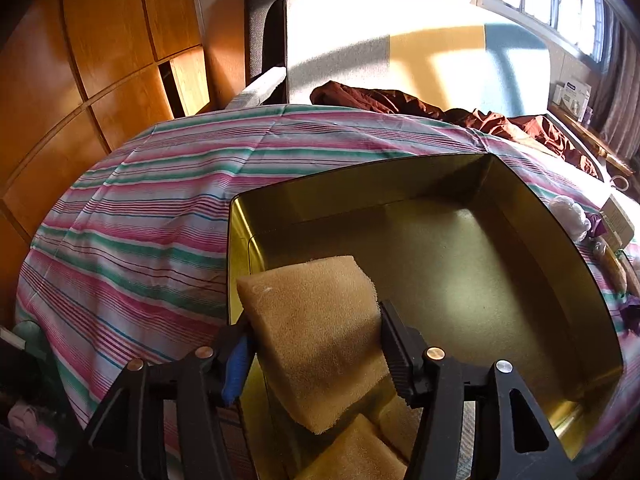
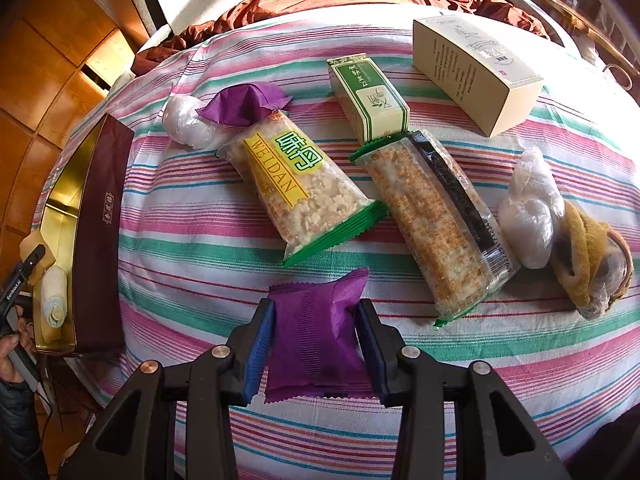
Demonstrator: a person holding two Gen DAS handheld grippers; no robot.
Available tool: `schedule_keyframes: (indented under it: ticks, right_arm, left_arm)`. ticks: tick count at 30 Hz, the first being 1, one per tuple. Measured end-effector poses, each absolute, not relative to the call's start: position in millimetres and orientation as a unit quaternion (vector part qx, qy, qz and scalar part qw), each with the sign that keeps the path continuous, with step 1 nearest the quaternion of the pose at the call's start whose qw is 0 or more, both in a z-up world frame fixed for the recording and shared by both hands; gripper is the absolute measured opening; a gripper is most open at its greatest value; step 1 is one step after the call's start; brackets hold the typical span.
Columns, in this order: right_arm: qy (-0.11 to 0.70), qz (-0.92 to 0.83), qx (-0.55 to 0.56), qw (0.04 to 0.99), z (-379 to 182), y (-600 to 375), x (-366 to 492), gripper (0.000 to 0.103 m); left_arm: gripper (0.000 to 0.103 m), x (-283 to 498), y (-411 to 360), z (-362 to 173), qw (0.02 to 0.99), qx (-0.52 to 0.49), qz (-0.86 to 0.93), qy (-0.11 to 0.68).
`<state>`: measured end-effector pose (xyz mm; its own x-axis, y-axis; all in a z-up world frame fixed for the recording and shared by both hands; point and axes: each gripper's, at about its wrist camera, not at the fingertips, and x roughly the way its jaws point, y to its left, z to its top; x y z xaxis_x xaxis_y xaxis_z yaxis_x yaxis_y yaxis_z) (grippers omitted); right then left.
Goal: Organize objects
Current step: 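Lower the sponge into the gold tray and open the left gripper, then carry the purple packet into the gold tray and open the right gripper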
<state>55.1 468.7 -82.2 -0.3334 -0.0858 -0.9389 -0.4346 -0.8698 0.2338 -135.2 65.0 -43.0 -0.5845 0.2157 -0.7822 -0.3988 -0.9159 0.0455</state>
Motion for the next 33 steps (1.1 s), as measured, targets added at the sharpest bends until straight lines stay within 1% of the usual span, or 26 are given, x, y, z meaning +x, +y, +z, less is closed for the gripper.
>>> schedule_keyframes:
  ticks: [3,6,7,14,21,28,33]
  right_arm:
    - [0.226,0.785,-0.567,0.112,-82.0,467.8,54.2,0.042]
    - [0.224,0.786,-0.566,0.112,-81.9,466.6,53.9,0.042]
    - [0.223,0.786,-0.566,0.112,-81.8,466.4,53.8,0.042]
    - [0.214,0.791,-0.563,0.106,-79.8,460.2,52.5,0.040]
    - [0.193,0.816,-0.537,0.095,-64.9,441.9,57.4,0.040]
    - [0.189,0.832,-0.513,0.094,-50.2,426.3,71.1,0.039]
    - [0.183,0.853,-0.484,0.074,-23.0,398.1,58.0,0.039]
  left_arm:
    - [0.068,-132.7,63.4,-44.6,0.173,-0.423,0.883,0.105]
    - [0.080,-127.4,58.7,-39.0,0.173,-0.416,0.888,0.090]
    - [0.081,-124.6,56.7,-36.2,0.172,-0.411,0.891,0.086]
    - [0.081,-94.1,40.1,-17.4,0.175,-0.386,0.905,0.046]
    - [0.081,-58.9,31.5,-6.9,0.196,-0.371,0.908,0.011]
    - [0.081,-50.2,29.9,-10.0,0.203,-0.379,0.903,-0.004]
    - [0.081,-48.1,26.6,-7.8,0.205,-0.377,0.903,-0.004]
